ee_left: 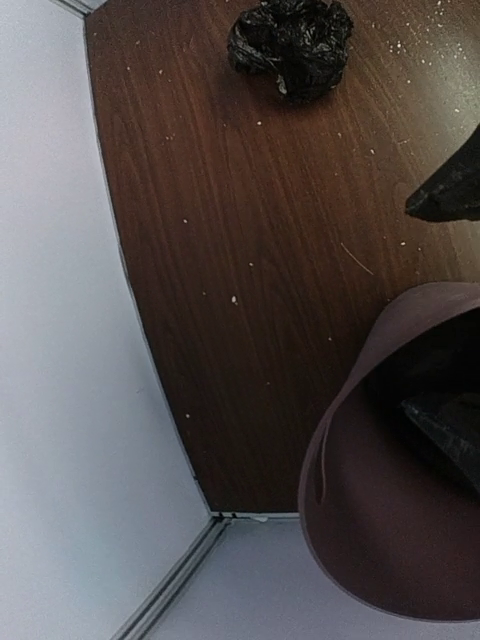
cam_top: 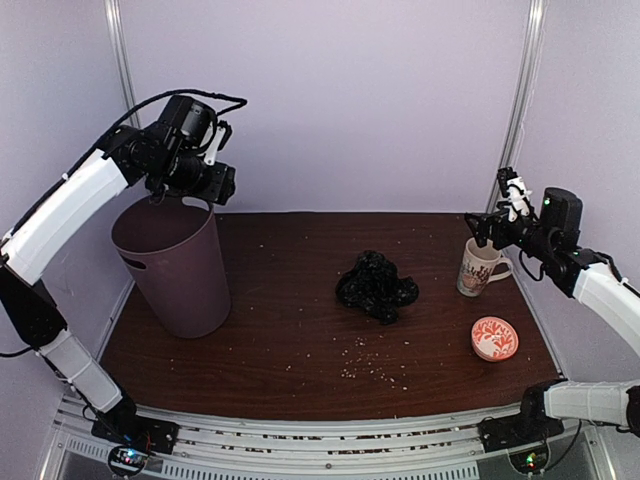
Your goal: Put the trash bags into the trash bin
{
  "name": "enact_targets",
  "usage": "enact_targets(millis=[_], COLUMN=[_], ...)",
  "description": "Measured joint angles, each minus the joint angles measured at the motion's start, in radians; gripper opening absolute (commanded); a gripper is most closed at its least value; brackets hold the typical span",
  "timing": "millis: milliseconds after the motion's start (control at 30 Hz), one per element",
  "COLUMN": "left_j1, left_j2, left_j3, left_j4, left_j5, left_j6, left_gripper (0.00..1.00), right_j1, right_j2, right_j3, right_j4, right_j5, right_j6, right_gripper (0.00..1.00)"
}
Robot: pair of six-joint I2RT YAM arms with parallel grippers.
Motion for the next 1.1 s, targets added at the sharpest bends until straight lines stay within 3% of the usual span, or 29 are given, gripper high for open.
enact_targets(millis=[433,867,1100], left_j1=[0.032,0.038,0.036], left_j2=[0.066,0.150,0.191], left_j3=[0.005,0.076,0.105], left_j4=[-0.108,-0.144,-0.069], left_j5=[0.005,0.001,0.078], left_j6=[-0.039,0.003,0.089], left_gripper=[0.39,0.02,0.00], right_j1=[-0.002,-0.002,-0.002], right_j2=[0.000,0.000,0.009], right_j3=[0.000,-0.002,-0.003], right_j4=[-0.008,-0.012,-0.014], right_j5=[-0.042,-0.048,-0.056], right_j6=[-0.037,-0.048,-0.051], right_gripper=[0.99,0.99,0.98])
